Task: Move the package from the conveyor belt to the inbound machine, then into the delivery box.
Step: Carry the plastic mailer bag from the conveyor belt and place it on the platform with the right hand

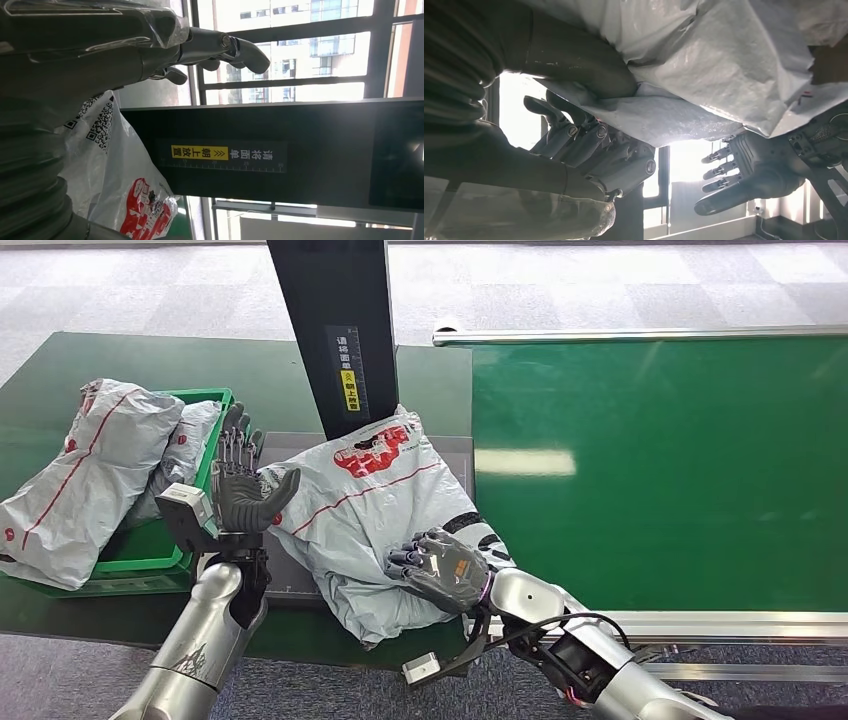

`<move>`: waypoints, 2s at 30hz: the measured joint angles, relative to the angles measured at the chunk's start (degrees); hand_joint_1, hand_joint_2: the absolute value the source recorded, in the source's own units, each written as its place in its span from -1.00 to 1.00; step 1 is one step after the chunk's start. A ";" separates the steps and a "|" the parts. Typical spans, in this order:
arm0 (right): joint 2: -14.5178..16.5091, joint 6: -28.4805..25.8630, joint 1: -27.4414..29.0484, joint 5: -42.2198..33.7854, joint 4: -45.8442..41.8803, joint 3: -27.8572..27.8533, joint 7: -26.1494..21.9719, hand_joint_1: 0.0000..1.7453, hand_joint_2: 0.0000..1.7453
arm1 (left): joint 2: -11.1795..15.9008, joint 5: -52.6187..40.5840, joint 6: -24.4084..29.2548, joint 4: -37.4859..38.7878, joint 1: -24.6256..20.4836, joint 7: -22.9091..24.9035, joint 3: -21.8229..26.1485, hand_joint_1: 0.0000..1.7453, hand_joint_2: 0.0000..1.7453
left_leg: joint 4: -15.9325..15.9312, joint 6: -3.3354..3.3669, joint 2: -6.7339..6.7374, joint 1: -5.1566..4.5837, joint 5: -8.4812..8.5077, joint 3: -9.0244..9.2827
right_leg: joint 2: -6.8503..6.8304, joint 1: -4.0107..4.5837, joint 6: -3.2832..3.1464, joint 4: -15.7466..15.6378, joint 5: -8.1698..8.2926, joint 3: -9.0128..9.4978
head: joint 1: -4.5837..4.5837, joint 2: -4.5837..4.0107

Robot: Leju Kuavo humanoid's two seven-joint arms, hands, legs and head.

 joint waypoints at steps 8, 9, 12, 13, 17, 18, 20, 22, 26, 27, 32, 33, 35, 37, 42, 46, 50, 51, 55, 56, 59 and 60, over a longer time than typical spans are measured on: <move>-0.03 0.00 0.00 0.00 -0.11 0.00 0.00 1.00 1.00 | -0.03 0.00 0.00 0.00 -0.01 0.00 0.00 -1.00 1.00 | 0.00 0.00 0.00 0.00 0.00 0.00 | 0.00 0.00 0.00 0.00 0.00 0.00 | -0.01 0.00; -0.04 -0.03 0.01 0.02 -0.14 0.00 -0.01 1.00 1.00 | -0.03 0.00 0.00 0.00 -0.01 0.00 0.00 -1.00 1.00 | 0.00 0.00 0.00 0.00 0.00 0.00 | 0.00 0.00 0.00 0.00 0.00 0.00 | 0.00 0.00; -0.09 -0.48 0.02 0.38 -0.15 -0.01 0.07 1.00 1.00 | -0.02 0.00 0.01 0.00 -0.01 0.00 0.00 -1.00 1.00 | 0.00 0.00 0.00 0.00 0.00 0.00 | 0.00 0.00 0.00 0.00 0.00 0.00 | 0.01 0.01; -0.10 -0.68 0.02 0.62 -0.15 -0.03 0.24 1.00 1.00 | -0.01 0.00 0.03 0.00 0.00 0.00 0.00 -1.00 1.00 | 0.00 0.00 0.00 0.00 0.00 0.00 | 0.00 0.00 0.00 0.00 0.00 0.00 | 0.00 0.01; 0.25 -0.91 0.01 1.22 -0.15 -0.44 1.29 1.00 1.00 | 0.07 0.00 0.14 0.00 0.00 -0.02 0.00 -1.00 1.00 | 0.00 0.00 0.00 0.00 0.00 -0.01 | 0.00 0.00 0.00 0.00 0.00 0.01 | 0.00 0.00; 0.45 -0.90 0.01 1.36 -0.15 -0.54 1.56 1.00 1.00 | 0.09 0.00 0.15 0.00 0.00 -0.02 0.00 -1.00 1.00 | 0.00 0.00 0.00 0.00 0.00 -0.01 | 0.00 0.00 0.00 0.00 0.00 0.01 | 0.00 0.00; 0.97 -0.74 0.01 1.74 -0.15 -0.64 2.16 0.00 1.00 | 0.09 0.00 0.19 0.00 0.00 -0.02 0.00 -1.00 1.00 | 0.00 0.00 0.00 0.00 0.00 -0.01 | 0.00 0.00 0.00 0.00 0.00 0.00 | -0.01 0.00; 1.55 0.75 0.10 1.15 -0.15 -0.78 3.30 -1.00 1.00 | 0.05 -0.01 0.22 0.00 0.01 0.01 -0.03 -1.00 1.00 | 0.00 0.00 0.00 0.00 0.00 0.00 | 0.00 0.00 0.00 0.00 0.00 0.00 | 0.01 0.01; 3.50 5.67 0.39 -4.51 -0.14 -3.01 5.72 -1.00 1.00 | -0.24 -0.30 0.44 0.00 0.05 0.42 -0.48 -1.00 1.00 | 0.00 0.00 0.00 0.00 0.00 -0.01 | 0.00 0.00 0.00 0.00 0.00 0.00 | 0.00 0.01; 4.09 5.99 0.40 -6.02 -0.14 -4.01 5.64 -1.00 1.00 | -0.33 -0.34 0.58 0.00 0.07 0.53 -0.61 -1.00 1.00 | 0.00 0.00 0.00 0.00 0.00 -0.01 | 0.00 0.00 0.00 0.00 0.00 0.01 | 0.00 0.01; 5.83 6.63 0.36 -8.45 -0.21 -7.90 5.07 -1.00 1.00 | -0.49 -0.35 0.80 0.00 0.16 0.66 -1.11 -1.00 1.00 | 0.00 0.00 -0.01 0.00 0.00 -0.01 | 0.00 0.00 0.00 0.00 0.00 0.01 | 0.01 0.01; 5.99 6.67 0.37 -8.68 -0.25 -8.30 4.95 -1.00 1.00 | -0.49 -0.35 0.81 0.00 0.17 0.66 -1.20 -1.00 1.00 | 0.00 0.00 -0.01 0.00 0.00 -0.01 | 0.00 0.00 0.00 0.00 0.00 0.01 | 0.01 0.01; 6.28 6.79 0.51 -10.12 -0.41 -9.15 4.26 -1.00 1.00 | -0.49 -0.35 0.93 -0.01 0.19 0.67 -1.30 -1.00 1.00 | 0.00 0.00 -0.01 0.00 0.00 -0.01 | 0.00 0.00 0.00 0.00 0.00 0.01 | 0.01 0.00; 6.80 7.43 0.81 -13.44 -0.91 -10.50 2.89 -1.00 1.00 | -0.49 -0.34 1.27 -0.02 0.21 0.72 -1.31 -1.00 1.00 | 0.00 0.00 -0.01 0.00 0.00 -0.01 | 0.00 0.00 0.00 0.00 0.00 0.01 | 0.01 0.00; 8.72 10.48 1.76 -23.46 -2.97 -15.33 0.33 -1.00 1.00 | -0.49 -0.33 1.95 -0.28 0.47 1.16 -1.33 -1.00 1.00 | 0.00 0.00 -0.01 0.00 0.00 0.00 | 0.00 0.01 0.00 0.00 0.00 0.00 | 0.01 0.01; 9.84 11.85 3.01 -28.48 -4.01 -19.18 -0.85 -1.00 1.00 | -0.50 -0.35 2.34 -0.70 0.77 1.67 -1.36 -1.00 1.00 | 0.00 0.00 -0.01 0.00 0.00 0.00 | 0.00 0.01 0.00 0.00 0.00 0.01 | 0.01 0.01; 10.41 13.65 4.68 -31.95 -4.35 -22.23 -2.70 -1.00 1.00 | -0.63 -0.45 2.60 -1.03 1.18 2.08 -1.38 -1.00 1.00 | 0.00 0.00 -0.01 0.00 0.00 -0.01 | -0.01 0.00 0.00 0.00 0.00 0.01 | 0.01 0.01; 10.53 14.62 5.20 -33.04 -4.54 -22.89 -3.20 -1.00 1.00 | -0.67 -0.58 2.68 -1.11 1.35 2.10 -1.38 -1.00 1.00 | 0.00 0.00 -0.01 0.00 0.00 -0.01 | -0.01 0.00 0.00 0.00 0.00 0.01 | 0.02 0.01; 10.90 19.27 6.94 -37.67 -5.88 -25.17 -4.20 -1.00 1.00 | -0.73 -1.55 3.73 -1.16 1.80 2.48 -1.41 -1.00 1.00 | 0.00 0.00 -0.01 0.00 0.00 -0.01 | 0.00 0.00 -0.01 0.00 0.00 -0.01 | 0.00 0.00; 10.92 19.98 7.21 -38.39 -6.33 -25.63 -4.30 -1.00 1.00 | -0.74 -1.79 3.97 -1.13 1.83 2.69 -1.42 -1.00 1.00 | 0.00 0.00 -0.01 0.00 0.00 -0.01 | 0.00 0.01 -0.01 0.00 -0.01 -0.01 | 0.00 0.00; 10.93 21.76 7.56 -40.30 -7.12 -26.87 -4.41 -1.00 1.00 | -0.81 -2.05 4.35 -1.01 1.83 3.09 -1.42 -1.00 1.00 | -0.01 0.00 0.00 0.00 0.00 0.00 | 0.00 0.01 -0.01 0.00 -0.01 -0.01 | 0.00 0.01; 10.94 22.57 7.60 -41.16 -7.19 -27.34 -4.42 -1.00 1.00 | -0.85 -2.06 4.41 -0.97 1.83 3.13 -1.42 -1.00 1.00 | -0.01 0.00 0.00 0.00 0.00 0.00 | 0.00 0.01 -0.01 0.00 -0.01 0.00 | 0.01 0.01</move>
